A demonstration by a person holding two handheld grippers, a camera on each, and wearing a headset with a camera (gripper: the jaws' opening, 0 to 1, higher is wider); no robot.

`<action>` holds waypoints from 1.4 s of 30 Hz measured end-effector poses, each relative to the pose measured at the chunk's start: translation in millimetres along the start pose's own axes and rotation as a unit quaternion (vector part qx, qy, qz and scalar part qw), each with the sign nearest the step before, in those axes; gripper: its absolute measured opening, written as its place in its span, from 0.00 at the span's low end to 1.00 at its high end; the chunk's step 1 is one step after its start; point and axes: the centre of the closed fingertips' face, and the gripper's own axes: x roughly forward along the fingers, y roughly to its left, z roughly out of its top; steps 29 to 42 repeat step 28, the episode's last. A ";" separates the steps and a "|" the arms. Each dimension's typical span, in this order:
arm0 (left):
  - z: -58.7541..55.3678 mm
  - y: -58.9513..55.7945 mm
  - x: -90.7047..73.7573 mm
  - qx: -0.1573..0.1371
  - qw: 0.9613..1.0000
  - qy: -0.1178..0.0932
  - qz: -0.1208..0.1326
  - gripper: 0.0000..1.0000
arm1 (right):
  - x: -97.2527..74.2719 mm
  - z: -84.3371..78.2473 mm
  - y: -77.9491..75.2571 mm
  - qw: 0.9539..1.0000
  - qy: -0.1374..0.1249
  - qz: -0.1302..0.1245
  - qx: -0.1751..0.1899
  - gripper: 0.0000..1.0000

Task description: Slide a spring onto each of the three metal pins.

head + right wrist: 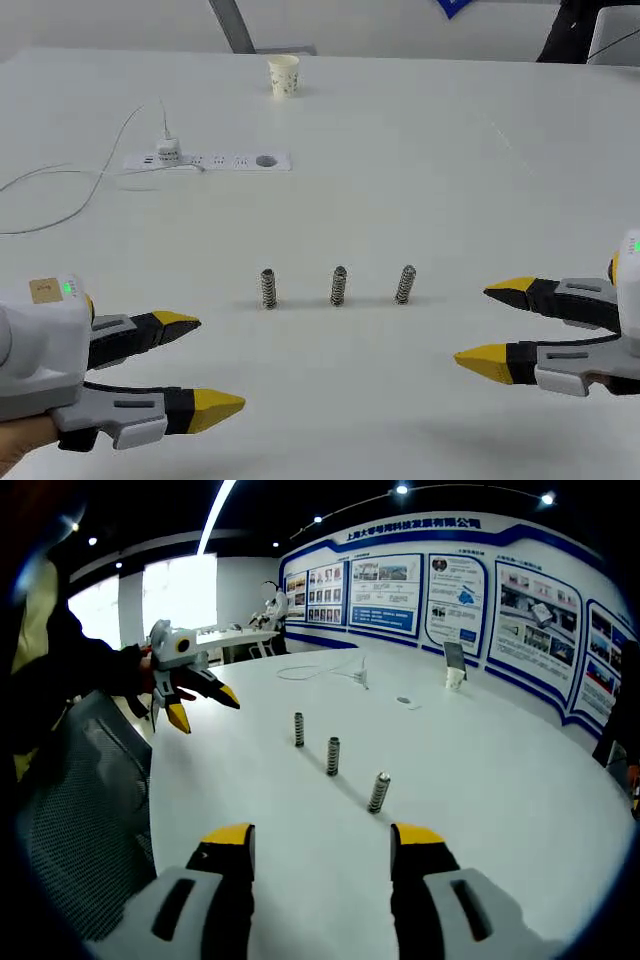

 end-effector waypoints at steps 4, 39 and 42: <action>-3.2 -0.5 0.0 -0.008 1.000 -0.002 0.004 0.65 | -0.2 -2.2 0.8 1.000 0.002 0.001 -0.002 0.57; -10.0 -0.5 1.1 -0.018 1.000 0.006 0.010 0.67 | 0.1 -3.6 4.6 1.000 -0.010 0.010 -0.024 0.70; -10.0 -0.5 1.1 -0.018 1.000 0.006 0.010 0.67 | 0.1 -3.6 4.6 1.000 -0.010 0.010 -0.024 0.70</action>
